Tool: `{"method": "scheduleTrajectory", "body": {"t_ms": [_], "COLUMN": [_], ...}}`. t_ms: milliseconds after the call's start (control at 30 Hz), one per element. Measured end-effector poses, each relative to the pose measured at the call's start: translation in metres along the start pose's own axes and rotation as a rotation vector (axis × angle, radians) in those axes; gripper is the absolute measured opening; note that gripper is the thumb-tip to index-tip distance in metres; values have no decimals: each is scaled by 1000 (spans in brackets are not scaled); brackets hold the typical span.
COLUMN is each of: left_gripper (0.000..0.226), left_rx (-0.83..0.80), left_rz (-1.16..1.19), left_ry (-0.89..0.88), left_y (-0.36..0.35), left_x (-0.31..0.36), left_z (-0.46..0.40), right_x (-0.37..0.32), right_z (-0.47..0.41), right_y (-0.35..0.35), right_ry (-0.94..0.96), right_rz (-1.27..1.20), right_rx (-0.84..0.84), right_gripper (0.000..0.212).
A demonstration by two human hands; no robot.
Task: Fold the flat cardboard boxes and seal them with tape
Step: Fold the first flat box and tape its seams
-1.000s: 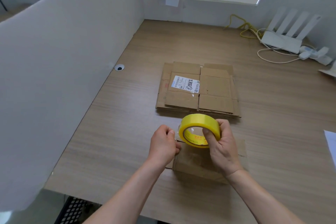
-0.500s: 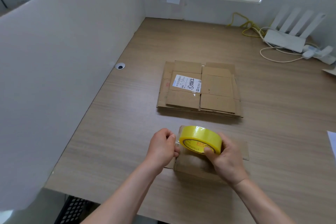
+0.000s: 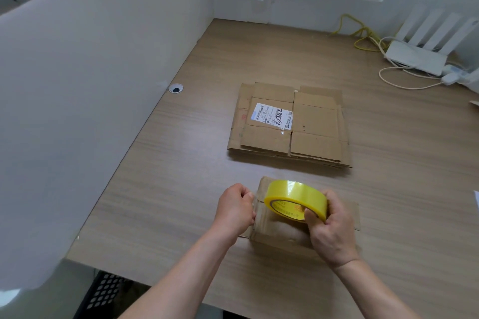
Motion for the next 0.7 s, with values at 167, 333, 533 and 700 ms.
{"method": "scheduleTrajectory", "body": {"t_ms": [167,333,533,700], "left_gripper": [23,23,18,16], "left_rx": [-9,-1,16,64], "left_rz": [-37,-99,-132,-104], "left_ry": [-15,-43,-107,-93], "left_y": [-2,-4,-7,-8], "left_x": [-3,-4,-4,-7], "left_z": [-2,-4,-1,4], "right_x": [-3,-4,-3,-4], "right_z": [2,1,2,2], "right_y": [0,-3,-5,-6], "right_ry": [-1,53,65,63], "right_rz": [-2,9,46,81], "right_rx": [9,-7,-10,0], "right_gripper": [18,29,21,21]}}
Point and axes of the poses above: each hand's wrist, its own z-axis away from the middle knuckle, its own y-axis out of the back of the hand, x = y × z, the point moved 3 cm from there along -z, towards the middle knuckle, and after that the axes turned 7 degrees about x, right-handed, at the moved point
